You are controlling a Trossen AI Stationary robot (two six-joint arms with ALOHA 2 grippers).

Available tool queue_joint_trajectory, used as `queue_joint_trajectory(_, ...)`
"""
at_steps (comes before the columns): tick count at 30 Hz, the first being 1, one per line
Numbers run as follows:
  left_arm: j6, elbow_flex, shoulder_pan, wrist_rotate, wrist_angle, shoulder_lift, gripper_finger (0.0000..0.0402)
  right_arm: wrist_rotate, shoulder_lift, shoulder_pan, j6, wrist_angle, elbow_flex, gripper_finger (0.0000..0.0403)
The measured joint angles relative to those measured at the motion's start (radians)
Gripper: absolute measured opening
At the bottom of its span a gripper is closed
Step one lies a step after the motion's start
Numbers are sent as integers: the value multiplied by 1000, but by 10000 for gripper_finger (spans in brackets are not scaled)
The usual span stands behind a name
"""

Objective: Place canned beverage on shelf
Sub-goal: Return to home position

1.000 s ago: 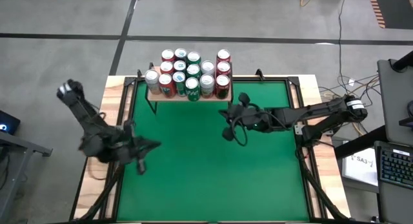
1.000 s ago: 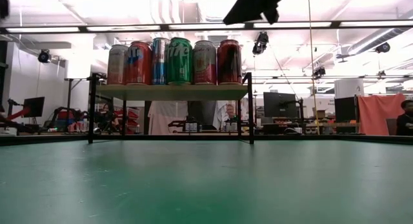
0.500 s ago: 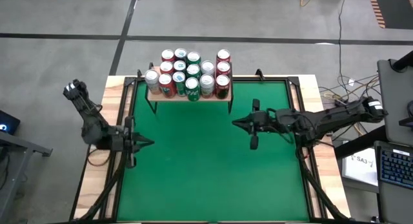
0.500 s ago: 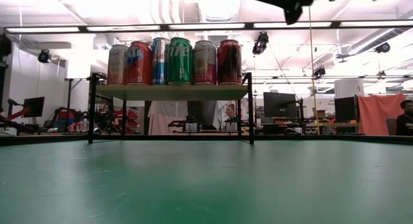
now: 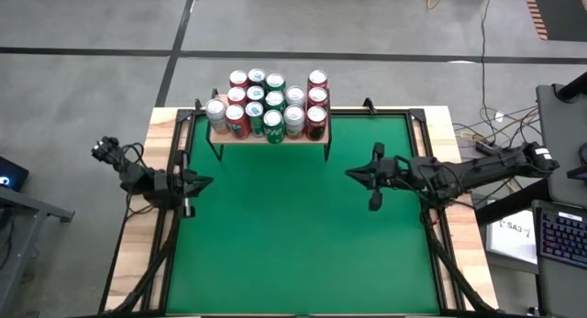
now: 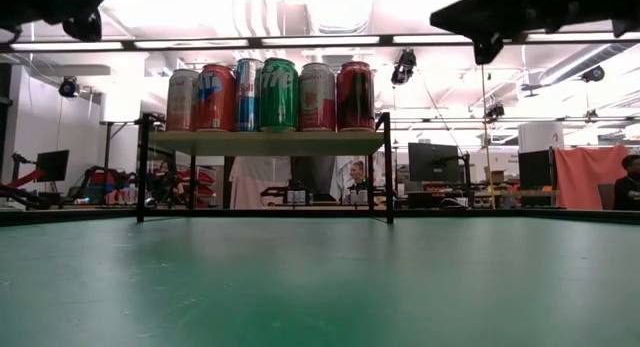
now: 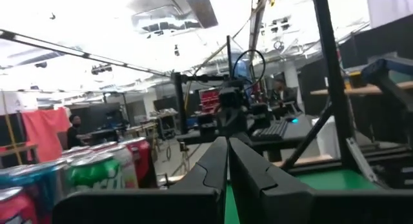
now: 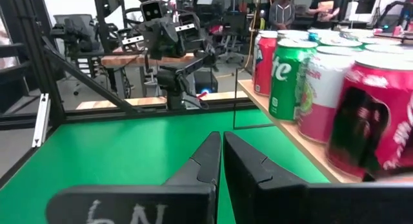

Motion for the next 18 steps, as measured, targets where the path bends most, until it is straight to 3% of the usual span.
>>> queue_joint_trajectory(8, -3, -78, 11, -37, -9, -73, 0, 0, -122, -1, -25, 110, -154, 9)
queue_joint_trajectory(13, -37, -103, 12, -37, 72, -73, 0, 0, -271, -3, -41, 155, -288, 9)
queue_joint_trajectory(18, -60, -114, 13, -34, 42, -72, 0, -9, -469, -3, -50, 125, -401, 9)
